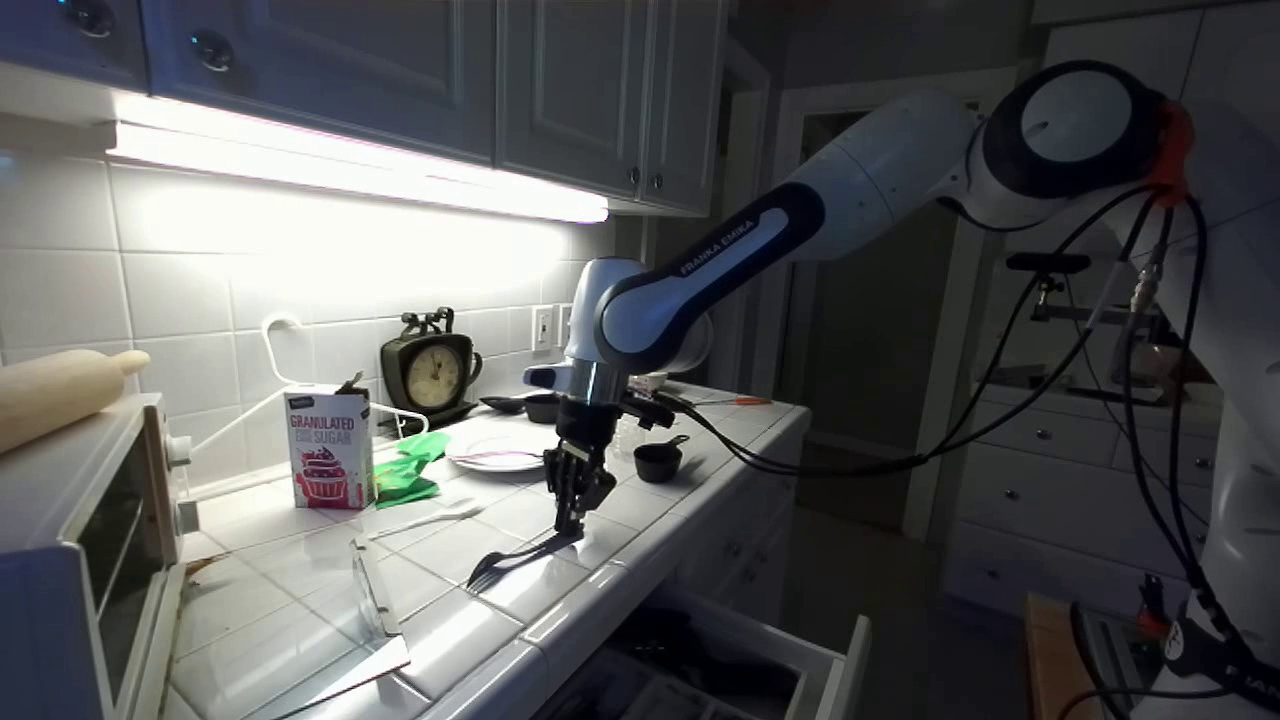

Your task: Put the spoon and the fork on the plate

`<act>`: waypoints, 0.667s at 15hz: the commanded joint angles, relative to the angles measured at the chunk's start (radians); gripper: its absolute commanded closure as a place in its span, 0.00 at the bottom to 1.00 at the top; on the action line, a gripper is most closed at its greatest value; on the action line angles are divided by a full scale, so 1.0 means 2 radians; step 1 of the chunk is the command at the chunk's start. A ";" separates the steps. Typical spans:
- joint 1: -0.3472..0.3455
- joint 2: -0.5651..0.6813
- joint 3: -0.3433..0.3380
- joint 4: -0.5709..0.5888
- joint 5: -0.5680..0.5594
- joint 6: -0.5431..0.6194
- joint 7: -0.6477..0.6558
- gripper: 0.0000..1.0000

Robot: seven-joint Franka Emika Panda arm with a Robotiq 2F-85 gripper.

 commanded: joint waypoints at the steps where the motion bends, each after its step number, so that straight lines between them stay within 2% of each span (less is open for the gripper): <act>1: 0.000 -0.003 -0.002 -0.005 0.014 0.007 0.001 1.00; 10: 0.005 -0.006 -0.014 -0.006 0.010 0.021 0.049 0.99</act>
